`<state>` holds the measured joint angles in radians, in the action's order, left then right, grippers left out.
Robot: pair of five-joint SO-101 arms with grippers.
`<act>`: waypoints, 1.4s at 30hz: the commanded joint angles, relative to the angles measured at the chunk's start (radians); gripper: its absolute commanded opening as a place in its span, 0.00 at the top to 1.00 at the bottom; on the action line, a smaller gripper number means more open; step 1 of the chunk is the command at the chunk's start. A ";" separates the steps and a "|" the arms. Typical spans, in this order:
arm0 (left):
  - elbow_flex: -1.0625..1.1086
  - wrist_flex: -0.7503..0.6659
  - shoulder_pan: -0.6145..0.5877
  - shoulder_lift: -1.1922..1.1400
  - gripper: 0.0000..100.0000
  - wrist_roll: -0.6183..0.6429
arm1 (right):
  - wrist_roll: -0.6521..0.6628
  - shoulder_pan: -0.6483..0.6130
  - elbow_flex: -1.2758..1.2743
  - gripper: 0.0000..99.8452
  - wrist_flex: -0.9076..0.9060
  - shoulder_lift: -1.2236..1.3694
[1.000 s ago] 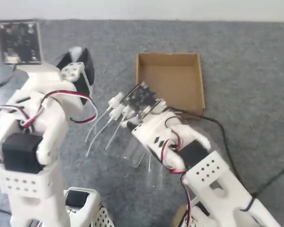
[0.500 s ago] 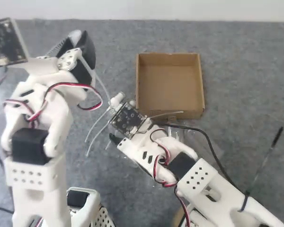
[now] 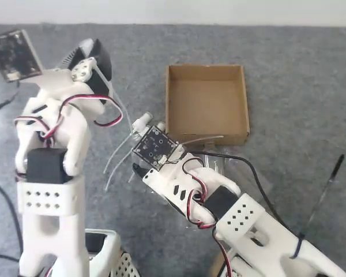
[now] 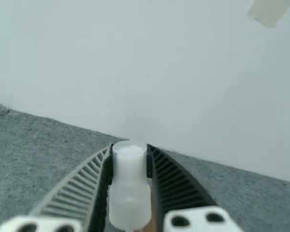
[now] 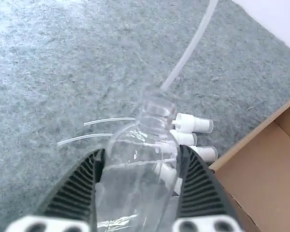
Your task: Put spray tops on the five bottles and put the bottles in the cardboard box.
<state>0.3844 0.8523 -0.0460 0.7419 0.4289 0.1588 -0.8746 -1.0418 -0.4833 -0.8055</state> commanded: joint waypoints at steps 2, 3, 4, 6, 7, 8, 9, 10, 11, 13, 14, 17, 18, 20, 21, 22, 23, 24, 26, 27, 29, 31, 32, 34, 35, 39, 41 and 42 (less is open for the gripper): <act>0.042 -0.021 0.006 0.021 0.99 0.005 | -0.011 -0.004 0.014 0.99 0.022 -0.038; 0.054 -0.018 0.006 0.021 0.99 0.005 | -0.011 -0.004 0.014 0.99 0.025 -0.038; 0.064 -0.006 0.006 0.021 0.99 0.005 | -0.011 -0.002 0.014 0.99 0.030 -0.038; 0.076 0.021 0.008 0.021 0.99 0.005 | -0.011 -0.002 0.014 0.99 0.030 -0.038; 0.077 0.040 0.012 0.021 0.99 0.005 | -0.011 -0.001 0.014 0.99 0.031 -0.038; 0.077 0.061 0.025 0.021 0.99 0.005 | -0.011 0.001 0.014 0.99 0.031 -0.038; 0.077 0.084 0.035 0.021 0.99 0.005 | -0.011 0.010 0.014 0.99 0.031 -0.038; 0.076 0.107 0.048 0.021 0.99 0.005 | -0.011 0.021 0.014 0.99 0.033 -0.038; 0.074 0.132 0.069 0.021 0.99 0.003 | -0.011 0.033 0.015 0.99 0.035 -0.038; 0.076 0.172 0.106 0.021 0.99 -0.003 | -0.023 0.065 0.014 0.99 0.059 -0.038; 0.077 0.189 0.127 0.021 0.99 -0.014 | -0.046 0.082 0.014 0.99 0.070 -0.038; 0.077 0.247 0.166 0.021 0.99 -0.028 | -0.114 0.128 0.014 0.99 0.088 -0.038; 0.077 0.265 0.175 0.021 0.99 -0.040 | -0.120 0.140 0.014 0.99 0.096 -0.038; 0.079 0.293 0.176 0.021 0.99 -0.063 | -0.120 0.148 0.014 0.99 0.097 -0.038; 0.082 0.298 0.176 0.021 0.99 -0.066 | -0.118 0.147 0.014 0.99 0.096 -0.038; 0.094 0.296 0.173 0.021 0.99 -0.068 | -0.117 0.143 0.014 0.99 0.096 -0.038; 0.111 0.282 0.173 0.021 0.99 -0.068 | -0.117 0.143 0.014 0.99 0.096 -0.038; 0.130 0.270 0.175 0.021 0.99 -0.069 | -0.115 0.142 0.014 0.99 0.094 -0.038; 0.177 0.238 0.178 0.021 0.99 -0.069 | -0.115 0.142 0.014 0.99 0.088 -0.038; 0.202 0.222 0.187 0.021 0.99 -0.069 | -0.115 0.142 0.014 0.99 0.082 -0.038; 0.242 0.198 0.209 0.021 0.99 -0.069 | -0.115 0.142 0.011 0.99 0.062 -0.038; 0.263 0.184 0.233 0.021 0.99 -0.069 | -0.115 0.142 0.008 0.99 0.070 -0.038; 0.266 0.184 0.242 0.021 0.99 -0.069 | -0.117 0.142 0.008 0.99 0.090 -0.038; 0.266 0.184 0.245 0.021 0.99 -0.069 | -0.121 0.142 -0.008 0.99 0.145 -0.038; 0.266 0.184 0.245 0.021 0.99 -0.069 | -0.123 0.142 -0.023 0.99 0.188 -0.041; 0.271 0.186 0.239 0.021 0.99 -0.069 | -0.115 0.148 -0.144 0.99 0.389 -0.096; 0.272 0.190 0.245 0.021 0.99 -0.069 | -0.114 0.151 -0.180 0.99 0.426 -0.133; 0.272 0.190 0.245 0.021 0.99 -0.077 | -0.114 0.151 -0.186 0.99 0.424 -0.148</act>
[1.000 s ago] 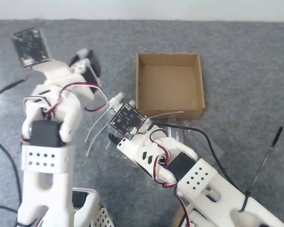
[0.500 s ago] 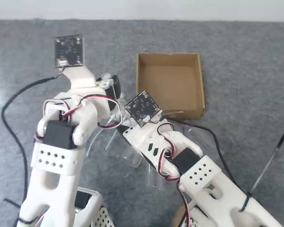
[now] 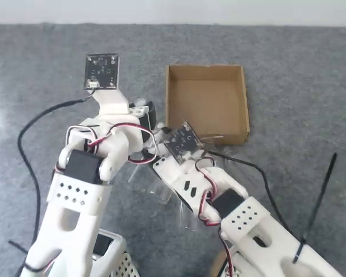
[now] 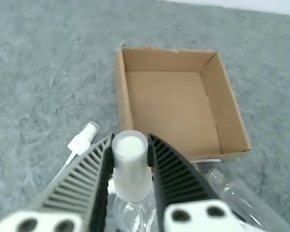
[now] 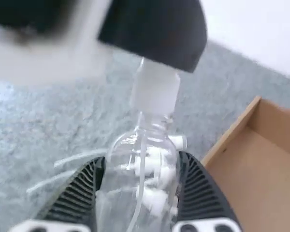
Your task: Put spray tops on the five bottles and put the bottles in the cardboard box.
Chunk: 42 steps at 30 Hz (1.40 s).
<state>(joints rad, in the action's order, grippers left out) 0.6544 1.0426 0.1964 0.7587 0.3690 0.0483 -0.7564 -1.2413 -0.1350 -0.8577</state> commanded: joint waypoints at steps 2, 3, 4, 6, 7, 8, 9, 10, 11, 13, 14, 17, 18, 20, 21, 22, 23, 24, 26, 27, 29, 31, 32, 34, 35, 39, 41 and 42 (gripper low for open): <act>0.002 0.002 0.003 0.005 0.99 -0.034 | -0.003 0.033 0.008 0.99 0.074 -0.116; 0.002 0.005 0.003 0.005 0.99 -0.037 | -0.003 0.038 0.008 0.99 0.074 -0.120; -0.001 0.015 0.005 0.005 0.99 -0.037 | -0.003 0.045 0.008 0.99 0.074 -0.122; -0.004 0.023 0.005 0.006 0.99 -0.037 | -0.003 0.059 0.008 0.99 0.076 -0.122; -0.004 0.023 0.005 0.006 0.99 -0.040 | -0.003 0.064 0.008 0.99 0.076 -0.122; -0.004 0.023 0.006 0.006 0.99 -0.054 | -0.003 0.065 0.008 0.99 0.076 -0.122; -0.004 0.023 0.008 0.006 0.99 -0.068 | -0.003 0.065 0.008 0.99 0.077 -0.122; -0.004 0.023 0.018 0.006 0.99 -0.075 | -0.003 0.062 0.008 0.99 0.077 -0.125; -0.001 0.023 0.032 0.006 0.99 -0.084 | -0.003 0.061 0.008 0.99 0.079 -0.128; 0.002 0.023 0.049 0.005 0.99 -0.106 | -0.003 0.067 0.008 0.99 0.084 -0.130; 0.002 0.023 0.052 0.005 0.99 -0.112 | -0.003 0.067 0.008 0.99 0.084 -0.130; 0.002 0.023 0.044 0.005 0.99 -0.114 | -0.005 0.065 -0.006 0.99 0.085 -0.131; 0.002 0.023 0.044 0.006 0.99 -0.115 | -0.005 0.065 -0.011 0.99 0.087 -0.131; -0.007 0.023 0.044 0.006 0.97 -0.115 | -0.005 0.065 -0.012 0.99 0.085 -0.131; -0.015 0.023 0.044 0.009 0.95 -0.115 | -0.005 0.065 -0.012 0.99 0.085 -0.131; -0.022 0.023 0.044 0.018 0.92 -0.115 | -0.005 0.065 -0.014 0.99 0.082 -0.131; -0.027 0.026 0.044 0.034 0.90 -0.117 | -0.005 0.065 -0.014 0.99 0.081 -0.131; -0.033 0.034 0.044 0.052 0.88 -0.117 | -0.005 0.065 -0.014 0.99 0.081 -0.131; -0.045 0.043 0.044 0.104 0.85 -0.117 | -0.005 0.065 -0.014 0.99 0.077 -0.131; -0.053 0.044 0.044 0.135 0.84 -0.117 | -0.005 0.065 -0.014 0.99 0.077 -0.130; -0.070 0.054 0.043 0.204 0.82 -0.135 | -0.005 0.065 -0.014 0.99 0.076 -0.128; -0.082 0.084 0.043 0.279 0.81 -0.172 | -0.005 0.065 -0.014 0.99 0.076 -0.124; -0.084 0.103 0.043 0.318 0.81 -0.186 | -0.005 0.067 -0.014 0.99 0.074 -0.122; -0.077 0.129 0.011 0.393 0.80 -0.209 | -0.005 0.079 -0.012 0.99 0.068 -0.120; -0.065 0.137 -0.021 0.427 0.80 -0.216 | -0.005 0.091 -0.005 0.99 0.051 -0.120; 0.068 0.114 -0.137 0.537 0.80 -0.253 | -0.011 0.157 0.058 0.99 -0.019 -0.120; 0.166 0.083 -0.143 0.569 0.80 -0.295 | -0.011 0.173 0.100 0.99 -0.045 -0.119; 0.217 0.071 -0.144 0.578 0.80 -0.316 | -0.011 0.174 0.121 0.99 -0.058 -0.119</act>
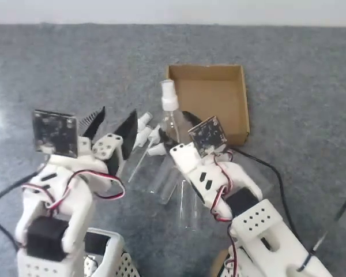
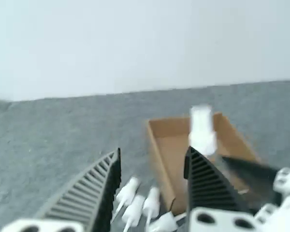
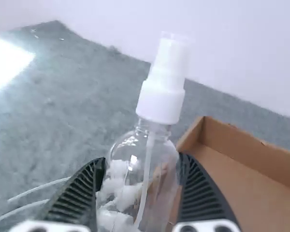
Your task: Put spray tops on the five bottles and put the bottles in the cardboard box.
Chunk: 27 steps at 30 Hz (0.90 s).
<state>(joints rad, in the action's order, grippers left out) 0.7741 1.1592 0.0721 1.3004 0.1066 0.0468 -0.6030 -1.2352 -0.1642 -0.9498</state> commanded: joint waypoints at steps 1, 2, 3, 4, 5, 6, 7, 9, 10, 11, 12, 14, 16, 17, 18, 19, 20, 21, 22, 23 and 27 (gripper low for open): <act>0.147 -0.060 -0.018 0.046 0.80 -0.068 | -0.009 0.021 0.135 0.99 -0.041 -0.027; 0.189 -0.074 -0.015 0.054 0.80 -0.075 | -0.009 0.021 0.153 0.99 -0.050 -0.027; 0.228 -0.087 -0.014 0.060 0.80 -0.075 | -0.009 0.019 0.170 0.99 -0.056 -0.025; 0.257 -0.098 -0.012 0.068 0.80 -0.075 | -0.009 0.019 0.187 0.99 -0.059 -0.016; 0.278 -0.107 -0.012 0.078 0.80 -0.075 | -0.008 0.019 0.206 0.99 -0.059 -0.001; 0.294 -0.109 -0.003 0.091 0.78 -0.075 | -0.006 0.019 0.224 0.99 -0.059 0.022; 0.306 -0.104 0.015 0.103 0.76 -0.075 | -0.006 0.019 0.247 0.99 -0.059 0.051; 0.328 -0.075 0.068 0.133 0.72 -0.075 | -0.008 0.018 0.302 0.99 -0.059 0.125; 0.338 -0.063 0.104 0.149 0.70 -0.075 | -0.008 0.018 0.334 0.99 -0.059 0.165; 0.352 -0.055 0.135 0.166 0.69 -0.075 | -0.008 0.018 0.370 0.99 -0.059 0.206; 0.364 -0.057 0.158 0.181 0.69 -0.077 | -0.006 0.016 0.402 0.99 -0.059 0.246; 0.390 -0.071 0.172 0.210 0.69 -0.078 | -0.005 0.013 0.451 0.99 -0.064 0.308; 0.420 -0.110 0.167 0.221 0.69 -0.080 | -0.008 0.001 0.505 0.99 -0.116 0.348; 0.438 -0.135 0.158 0.221 0.69 -0.080 | -0.008 -0.007 0.526 0.99 -0.151 0.357; 0.453 -0.158 0.147 0.218 0.69 -0.080 | -0.009 -0.019 0.546 0.99 -0.188 0.358; 0.467 -0.186 0.137 0.213 0.69 -0.080 | -0.009 -0.028 0.562 0.99 -0.226 0.352; 0.476 -0.209 0.124 0.206 0.69 -0.081 | -0.009 -0.042 0.575 0.99 -0.262 0.341; 0.481 -0.227 0.112 0.195 0.69 -0.081 | -0.009 -0.058 0.585 0.99 -0.294 0.326; 0.484 -0.241 0.104 0.184 0.69 -0.091 | -0.009 -0.070 0.591 0.99 -0.325 0.308; 0.487 -0.253 0.097 0.170 0.69 -0.101 | -0.009 -0.081 0.595 0.99 -0.354 0.288; 0.487 -0.282 0.091 0.109 0.69 -0.107 | -0.009 -0.122 0.592 0.99 -0.455 0.188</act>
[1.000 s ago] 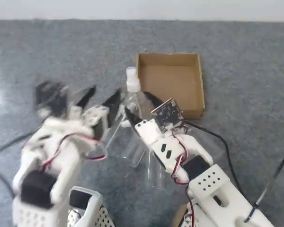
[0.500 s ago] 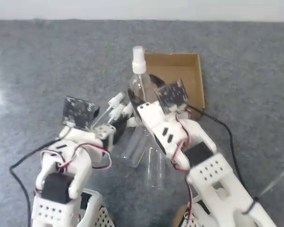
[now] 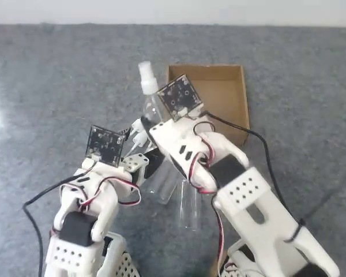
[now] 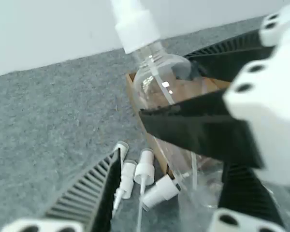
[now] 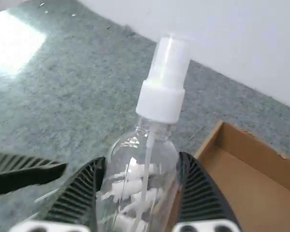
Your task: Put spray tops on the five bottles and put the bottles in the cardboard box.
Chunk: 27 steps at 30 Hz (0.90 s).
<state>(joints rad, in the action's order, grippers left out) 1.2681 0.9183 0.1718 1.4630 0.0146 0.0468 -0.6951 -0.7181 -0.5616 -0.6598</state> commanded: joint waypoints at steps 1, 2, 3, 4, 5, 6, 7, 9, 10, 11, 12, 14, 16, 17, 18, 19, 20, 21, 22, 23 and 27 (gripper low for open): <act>-0.007 -0.048 -0.009 -0.066 0.69 -0.015 | -0.009 -0.035 0.075 0.99 -0.077 -0.125; -0.007 -0.054 -0.009 -0.075 0.69 -0.015 | -0.009 -0.035 0.075 0.99 -0.091 -0.147; -0.007 -0.057 -0.009 -0.080 0.69 -0.015 | -0.009 -0.033 0.075 0.99 -0.099 -0.163; -0.007 -0.058 -0.009 -0.084 0.69 -0.015 | -0.006 -0.031 0.075 0.99 -0.104 -0.177; -0.007 -0.060 -0.009 -0.087 0.69 -0.015 | -0.005 -0.030 0.074 0.99 -0.105 -0.188; -0.007 -0.060 -0.009 -0.087 0.69 -0.015 | -0.005 -0.028 0.072 0.99 -0.108 -0.194; -0.007 -0.060 -0.009 -0.087 0.69 -0.015 | -0.005 -0.028 0.074 0.99 -0.119 -0.194; -0.007 -0.058 -0.009 -0.087 0.69 -0.015 | -0.005 -0.028 0.074 0.99 -0.125 -0.196; -0.007 -0.058 -0.009 -0.087 0.69 -0.015 | -0.005 -0.028 0.074 0.99 -0.127 -0.196; -0.007 -0.058 -0.009 -0.087 0.69 -0.015 | -0.003 -0.028 0.074 0.99 -0.127 -0.196; -0.007 -0.058 -0.009 -0.087 0.69 -0.015 | -0.003 -0.024 0.074 0.99 -0.125 -0.196; -0.007 -0.058 -0.009 -0.087 0.69 -0.015 | -0.003 0.004 0.075 0.99 -0.108 -0.194; -0.007 -0.055 -0.009 -0.087 0.69 -0.015 | -0.002 0.056 0.077 0.99 -0.051 -0.174; -0.007 -0.054 -0.009 -0.087 0.69 -0.015 | 0.000 0.088 0.080 0.99 -0.019 -0.151; -0.007 -0.052 -0.009 -0.087 0.69 -0.015 | 0.008 0.119 0.083 0.99 0.022 -0.117; -0.007 -0.052 -0.011 -0.087 0.69 -0.015 | 0.028 0.147 0.092 0.99 0.061 -0.074; -0.007 -0.051 -0.018 -0.087 0.69 -0.017 | 0.046 0.170 0.104 0.99 0.096 -0.024; -0.007 -0.044 -0.040 -0.087 0.69 -0.017 | 0.057 0.189 0.120 0.99 0.125 0.033; -0.008 -0.043 -0.064 -0.087 0.70 -0.017 | 0.060 0.206 0.143 0.99 0.153 0.091; -0.012 -0.046 -0.095 -0.087 0.71 -0.017 | 0.063 0.220 0.167 0.99 0.180 0.148; -0.024 -0.071 -0.207 -0.086 0.82 -0.017 | 0.064 0.259 0.270 0.99 0.312 0.372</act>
<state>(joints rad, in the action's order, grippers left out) 1.2681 0.8876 0.0261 1.3786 0.0023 0.0913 -0.4695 -0.5677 -0.3468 -0.4097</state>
